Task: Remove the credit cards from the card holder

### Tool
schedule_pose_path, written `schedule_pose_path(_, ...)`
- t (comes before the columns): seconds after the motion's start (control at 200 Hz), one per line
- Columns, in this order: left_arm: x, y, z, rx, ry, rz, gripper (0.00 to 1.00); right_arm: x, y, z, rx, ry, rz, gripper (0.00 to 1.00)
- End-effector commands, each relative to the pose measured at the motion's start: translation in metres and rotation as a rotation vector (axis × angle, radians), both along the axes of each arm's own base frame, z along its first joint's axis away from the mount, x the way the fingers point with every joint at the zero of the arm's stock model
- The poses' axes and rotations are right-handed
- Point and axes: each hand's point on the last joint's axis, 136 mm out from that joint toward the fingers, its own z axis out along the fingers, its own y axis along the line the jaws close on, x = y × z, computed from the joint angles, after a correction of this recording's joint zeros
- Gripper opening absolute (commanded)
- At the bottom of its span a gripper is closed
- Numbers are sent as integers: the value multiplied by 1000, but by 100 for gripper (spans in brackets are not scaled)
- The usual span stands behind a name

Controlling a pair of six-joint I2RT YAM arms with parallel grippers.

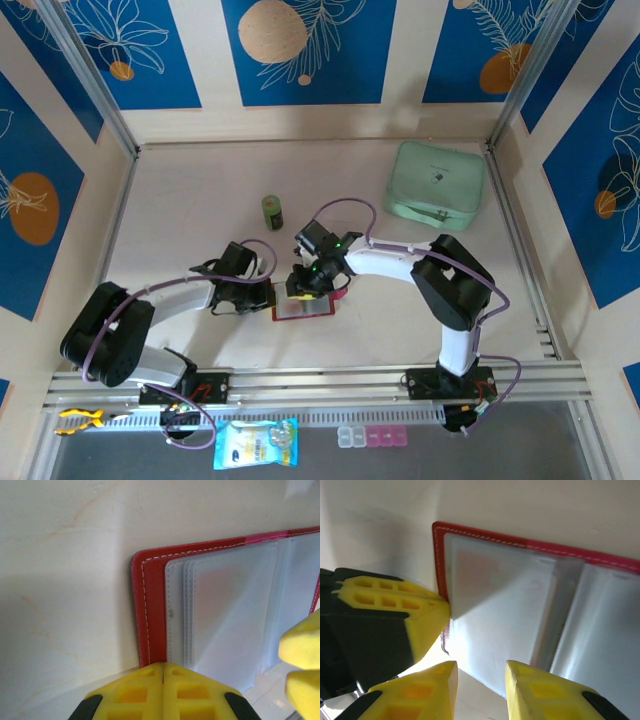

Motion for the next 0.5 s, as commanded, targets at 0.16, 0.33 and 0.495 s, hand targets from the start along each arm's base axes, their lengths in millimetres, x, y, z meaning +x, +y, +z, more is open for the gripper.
schedule_pose_path(0.16, 0, 11, -2, 49, -3, 2, 2, -8, 5, -13, -25, 67, 27, 31)
schedule_pose_path(0.33, -2, 13, -5, 58, 4, 0, 2, -5, -9, -17, -57, 59, -8, 31)
schedule_pose_path(0.495, -3, 14, -5, 59, 7, 2, 2, -3, -19, -17, -60, 55, -29, 31)
